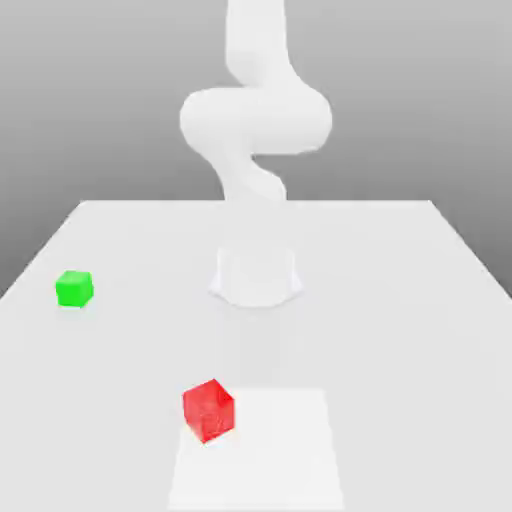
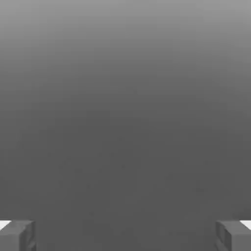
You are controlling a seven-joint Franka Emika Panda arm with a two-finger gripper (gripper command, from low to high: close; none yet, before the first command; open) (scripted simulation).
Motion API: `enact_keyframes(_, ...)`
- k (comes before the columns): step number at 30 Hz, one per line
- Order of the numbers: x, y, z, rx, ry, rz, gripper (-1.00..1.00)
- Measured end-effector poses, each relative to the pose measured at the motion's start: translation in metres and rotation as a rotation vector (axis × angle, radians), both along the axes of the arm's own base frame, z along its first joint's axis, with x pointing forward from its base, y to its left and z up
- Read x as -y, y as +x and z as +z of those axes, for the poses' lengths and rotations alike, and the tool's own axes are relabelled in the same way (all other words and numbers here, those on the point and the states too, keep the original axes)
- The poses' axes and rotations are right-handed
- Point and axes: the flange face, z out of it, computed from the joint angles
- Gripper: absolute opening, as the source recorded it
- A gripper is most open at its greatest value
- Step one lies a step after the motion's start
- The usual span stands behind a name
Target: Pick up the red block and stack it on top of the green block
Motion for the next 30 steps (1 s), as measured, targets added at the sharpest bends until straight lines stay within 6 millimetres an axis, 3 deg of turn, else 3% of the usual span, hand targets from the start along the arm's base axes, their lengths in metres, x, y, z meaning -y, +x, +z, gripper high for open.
enact_keyframes(7, 0.03, 0.049, -0.096, -0.14, 0.032, 0.112, 0.0)
enact_keyframes(15, 0.036, 0.078, -0.216, -0.306, 0.02, 0.237, 0.0)
enact_keyframes(22, 0.032, 0.078, -0.316, -0.447, -0.029, 0.343, 0.0)
enact_keyframes(30, 0.032, 0.052, -0.407, -0.59, -0.123, 0.457, 0.0)
